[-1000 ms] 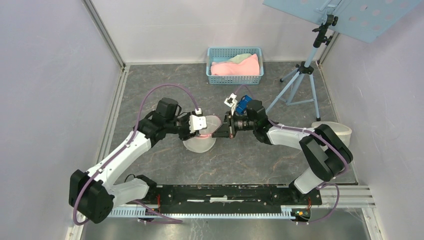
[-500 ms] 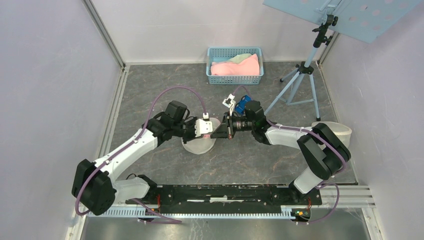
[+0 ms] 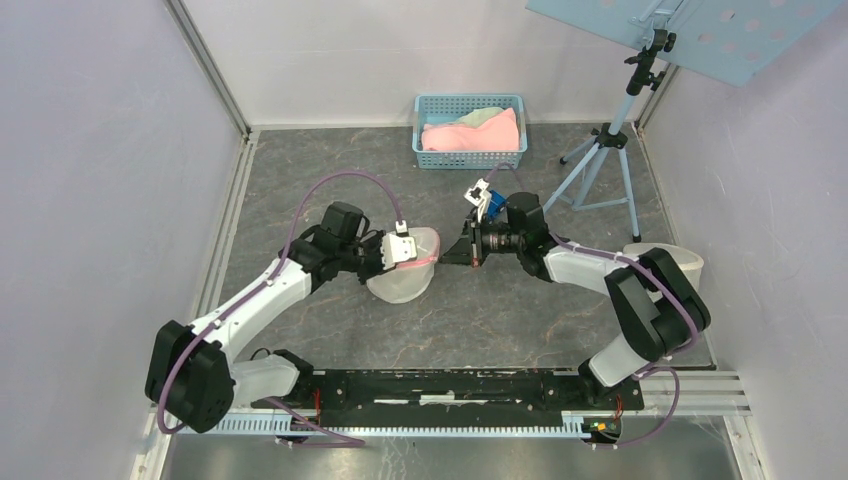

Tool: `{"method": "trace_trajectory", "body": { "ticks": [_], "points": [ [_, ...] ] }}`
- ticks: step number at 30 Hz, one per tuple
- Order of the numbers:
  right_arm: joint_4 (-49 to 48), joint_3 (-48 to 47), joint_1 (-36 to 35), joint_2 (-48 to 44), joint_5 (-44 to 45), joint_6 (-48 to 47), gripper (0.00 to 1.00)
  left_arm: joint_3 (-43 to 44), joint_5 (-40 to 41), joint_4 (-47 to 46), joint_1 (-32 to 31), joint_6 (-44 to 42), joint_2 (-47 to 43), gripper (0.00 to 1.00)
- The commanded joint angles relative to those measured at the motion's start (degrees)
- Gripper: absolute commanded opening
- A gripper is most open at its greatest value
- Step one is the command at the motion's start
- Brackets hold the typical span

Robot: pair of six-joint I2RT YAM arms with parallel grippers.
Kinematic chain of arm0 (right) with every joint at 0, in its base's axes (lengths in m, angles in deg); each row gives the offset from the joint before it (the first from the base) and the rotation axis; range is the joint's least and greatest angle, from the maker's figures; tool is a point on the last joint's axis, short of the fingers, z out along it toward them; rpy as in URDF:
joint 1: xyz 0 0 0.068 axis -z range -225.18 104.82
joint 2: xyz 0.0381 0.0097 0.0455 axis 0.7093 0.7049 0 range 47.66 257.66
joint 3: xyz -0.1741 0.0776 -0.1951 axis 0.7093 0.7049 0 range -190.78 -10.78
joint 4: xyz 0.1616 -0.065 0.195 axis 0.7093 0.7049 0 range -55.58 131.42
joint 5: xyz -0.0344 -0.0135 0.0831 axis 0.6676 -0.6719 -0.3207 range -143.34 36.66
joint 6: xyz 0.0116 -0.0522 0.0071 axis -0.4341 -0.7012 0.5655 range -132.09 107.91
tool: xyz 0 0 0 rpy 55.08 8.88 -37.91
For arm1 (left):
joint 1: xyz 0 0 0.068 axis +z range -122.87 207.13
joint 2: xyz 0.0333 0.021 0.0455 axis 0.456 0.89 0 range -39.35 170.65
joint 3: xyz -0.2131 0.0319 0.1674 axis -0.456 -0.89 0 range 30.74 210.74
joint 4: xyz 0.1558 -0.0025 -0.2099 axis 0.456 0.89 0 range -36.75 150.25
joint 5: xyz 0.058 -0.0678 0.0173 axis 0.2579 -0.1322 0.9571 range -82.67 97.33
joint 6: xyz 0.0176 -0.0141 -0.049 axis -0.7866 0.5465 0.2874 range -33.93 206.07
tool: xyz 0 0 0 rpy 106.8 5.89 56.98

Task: Unzip the laundry bag and remove the bra
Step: Unzip the laundry bag at the center of the board.

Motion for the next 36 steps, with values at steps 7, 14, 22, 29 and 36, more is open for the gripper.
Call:
{"method": "trace_trajectory", "body": {
  "ticks": [7,14,22,29,36],
  "points": [
    [-5.1,0.9,0.3,-3.4,-1.5,2.6,0.00,3.7,-1.2,-2.2,2.0,-4.1,3.4,0.03],
    [-8.4,0.7,-3.2,-1.1,-1.0,4.8,0.00,5.2,-9.0,4.3,3.6,-3.1,-1.3,0.41],
    [-9.9,-1.1,-6.3,1.2,-0.4,5.8,0.00,5.3,-6.3,3.5,-0.8,1.7,-2.7,0.55],
    [-9.4,-1.4,-6.5,1.3,-0.4,5.4,0.00,5.9,-5.3,0.8,-2.4,2.7,1.9,0.52],
    [-6.1,-1.0,-4.9,0.2,-0.5,2.7,0.00,4.5,-2.1,1.0,-2.3,0.0,2.6,0.10]
  ]
}}
